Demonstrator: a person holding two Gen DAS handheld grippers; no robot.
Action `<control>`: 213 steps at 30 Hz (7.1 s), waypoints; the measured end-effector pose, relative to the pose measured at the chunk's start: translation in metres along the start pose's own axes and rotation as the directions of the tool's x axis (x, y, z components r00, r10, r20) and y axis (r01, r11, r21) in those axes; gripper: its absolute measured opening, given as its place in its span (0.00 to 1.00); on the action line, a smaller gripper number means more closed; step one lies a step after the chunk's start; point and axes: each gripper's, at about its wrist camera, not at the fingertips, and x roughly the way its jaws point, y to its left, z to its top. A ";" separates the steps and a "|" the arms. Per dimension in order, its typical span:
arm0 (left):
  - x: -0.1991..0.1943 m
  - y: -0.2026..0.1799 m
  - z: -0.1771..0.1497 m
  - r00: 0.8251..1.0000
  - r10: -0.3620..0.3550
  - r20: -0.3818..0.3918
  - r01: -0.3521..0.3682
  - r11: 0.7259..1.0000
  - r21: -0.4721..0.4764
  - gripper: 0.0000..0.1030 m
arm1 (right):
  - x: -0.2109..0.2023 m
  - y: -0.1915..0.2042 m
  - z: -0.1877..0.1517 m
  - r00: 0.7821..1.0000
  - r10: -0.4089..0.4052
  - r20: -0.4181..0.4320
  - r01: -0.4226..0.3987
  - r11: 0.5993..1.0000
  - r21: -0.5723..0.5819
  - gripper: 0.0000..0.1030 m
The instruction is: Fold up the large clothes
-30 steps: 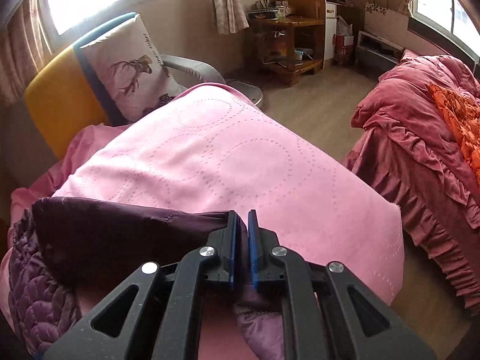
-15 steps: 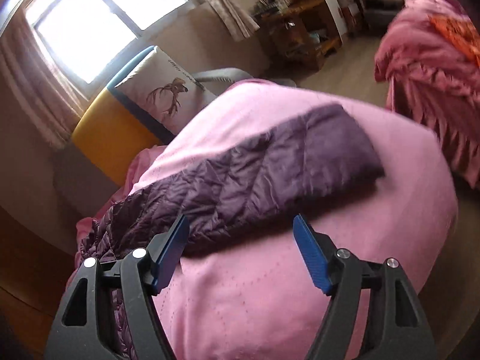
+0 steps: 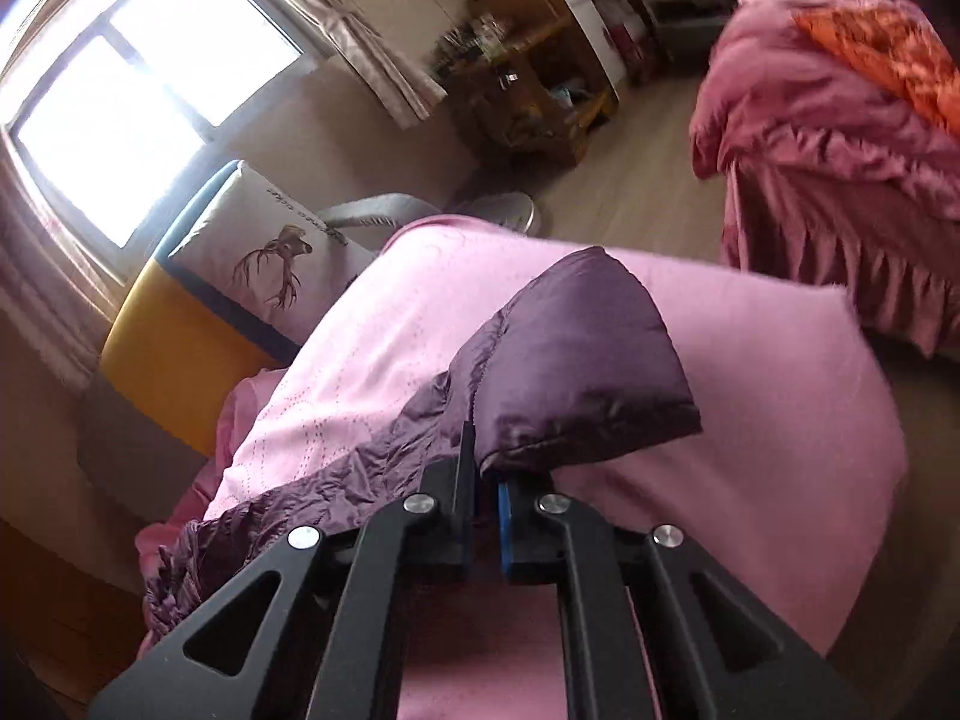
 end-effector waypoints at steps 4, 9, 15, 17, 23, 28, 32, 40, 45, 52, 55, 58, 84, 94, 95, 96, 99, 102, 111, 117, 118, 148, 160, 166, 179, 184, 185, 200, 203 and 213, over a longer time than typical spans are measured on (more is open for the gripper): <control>0.001 0.002 0.001 1.000 0.002 -0.005 -0.002 1.000 0.003 0.96 | -0.008 -0.021 -0.019 0.986 -0.165 0.001 0.165 0.986 -0.023 0.04; 0.001 0.006 0.004 1.000 -0.002 -0.022 0.003 1.000 0.008 0.96 | 0.022 -0.046 -0.042 0.969 -0.239 -0.055 0.239 0.971 -0.013 0.07; -0.026 0.030 0.016 0.997 -0.070 0.020 0.071 0.993 -0.092 0.96 | -0.014 -0.035 -0.047 0.968 -0.251 -0.006 0.251 0.968 -0.016 0.57; -0.034 0.039 0.020 0.997 -0.057 0.055 0.063 0.992 -0.112 0.96 | -0.025 -0.016 -0.054 0.973 -0.230 0.011 0.231 0.971 -0.069 0.58; -0.039 0.052 0.013 0.996 -0.043 0.080 0.052 0.991 -0.122 0.96 | -0.033 0.100 -0.131 0.987 0.051 -0.150 -0.104 0.922 -0.372 0.58; -0.035 0.055 -0.003 0.997 -0.031 0.076 0.038 0.995 -0.093 0.96 | -0.027 0.188 -0.233 0.905 0.199 -0.377 -0.383 0.766 -0.516 0.57; -0.030 0.056 -0.019 0.997 -0.034 0.065 0.037 0.998 -0.047 0.96 | -0.015 0.213 -0.301 0.882 0.154 -0.445 -0.421 0.681 -0.600 0.58; -0.036 0.062 -0.040 0.996 -0.066 0.060 0.067 0.998 -0.022 0.93 | -0.025 0.186 -0.333 0.922 0.129 -0.366 -0.363 0.622 -0.694 0.58; -0.041 0.064 -0.041 0.997 -0.054 0.056 0.055 0.998 -0.017 0.93 | -0.033 0.186 -0.332 0.925 0.123 -0.359 -0.353 0.627 -0.695 0.59; -0.059 0.072 -0.012 0.993 -0.019 0.120 0.030 0.995 -0.095 0.93 | -0.038 0.159 -0.280 0.878 0.191 -0.439 -0.420 0.747 -0.516 0.64; -0.060 0.074 0.004 0.988 -0.014 0.154 0.031 0.994 -0.107 0.93 | -0.034 0.125 -0.236 0.905 0.200 -0.376 -0.347 0.858 -0.378 0.69; -0.052 0.069 0.018 0.988 -0.009 0.157 0.025 0.995 -0.098 0.93 | -0.019 0.076 -0.189 0.935 0.171 -0.310 -0.234 0.955 -0.182 0.70; 0.008 0.076 0.027 0.996 -0.053 0.077 0.061 0.991 -0.117 0.96 | 0.045 0.032 -0.025 0.994 0.109 0.015 -0.110 0.982 0.154 0.12; 0.007 0.079 0.026 0.993 -0.070 0.090 0.082 0.989 -0.127 0.96 | 0.048 0.201 -0.082 0.965 0.242 -0.098 -0.261 0.902 -0.345 0.08; 0.007 0.079 0.026 0.993 -0.071 0.091 0.083 0.988 -0.127 0.96 | 0.055 0.218 -0.096 0.961 0.244 -0.130 -0.275 0.879 -0.388 0.08; 0.007 0.079 0.026 0.993 -0.072 0.091 0.084 0.988 -0.127 0.96 | 0.062 0.241 -0.115 0.959 0.233 -0.159 -0.281 0.845 -0.454 0.08; 0.006 0.079 0.026 0.993 -0.072 0.092 0.084 0.988 -0.127 0.96 | 0.073 0.293 -0.172 0.934 0.240 -0.263 -0.352 0.730 -0.585 0.07; 0.006 0.079 0.026 0.993 -0.075 0.095 0.087 0.988 -0.129 0.96 | 0.080 0.335 -0.231 0.915 0.192 -0.354 -0.395 0.607 -0.690 0.07; 0.004 0.080 0.024 0.991 -0.087 0.102 0.100 0.986 -0.136 0.96 | 0.068 0.367 -0.330 0.854 0.169 -0.493 -0.513 0.438 -0.738 0.51; 0.004 0.081 0.027 0.992 -0.093 0.089 0.104 0.985 -0.139 0.96 | 0.040 0.342 -0.318 0.820 0.256 -0.512 -0.563 0.522 -0.641 0.68; 0.003 0.081 0.028 0.993 -0.089 0.079 0.099 0.986 -0.136 0.96 | 0.033 0.338 -0.314 0.814 0.269 -0.514 -0.570 0.538 -0.621 0.70; 0.077 -0.166 0.184 0.702 -0.487 -0.519 0.507 0.854 -0.116 0.89 | -0.030 0.239 -0.352 0.821 0.302 -0.484 -0.570 0.447 -0.689 0.98; 0.092 -0.206 0.146 0.837 -0.191 -0.513 0.359 0.899 0.252 0.22 | -0.034 0.225 -0.362 0.830 0.301 -0.470 -0.557 0.389 -0.734 0.98; 0.042 -0.139 0.145 0.860 -0.426 -0.280 0.463 0.883 0.077 0.18 | -0.048 0.202 -0.332 0.781 0.329 -0.532 -0.624 0.452 -0.637 0.98; -0.067 0.033 0.188 0.814 -0.503 0.292 0.548 0.830 -0.099 0.18 | 0.016 0.186 -0.259 0.619 0.513 -0.595 -0.703 0.700 -0.127 0.98; -0.046 0.067 0.173 0.848 -0.450 0.280 0.497 0.859 -0.125 0.18 | 0.058 0.210 -0.243 0.654 0.524 -0.545 -0.653 0.755 -0.057 0.98; -0.037 0.073 0.167 0.870 -0.424 0.252 0.468 0.871 -0.149 0.18 | 0.065 0.211 -0.238 0.676 0.512 -0.530 -0.632 0.772 -0.061 0.98; 0.020 0.158 0.089 0.861 -0.487 0.149 0.487 0.701 -0.521 0.79 | 0.045 0.221 -0.213 0.829 0.313 -0.463 -0.497 0.790 -0.357 0.98; 0.019 0.147 0.102 0.870 -0.478 0.118 0.475 0.752 -0.457 0.68 | 0.064 0.230 -0.191 0.863 0.288 -0.415 -0.440 0.833 -0.336 0.96; 0.044 0.114 0.126 0.936 -0.353 0.013 0.342 0.897 -0.279 0.11 | 0.138 0.263 -0.161 0.897 0.148 -0.417 -0.315 0.876 -0.366 0.67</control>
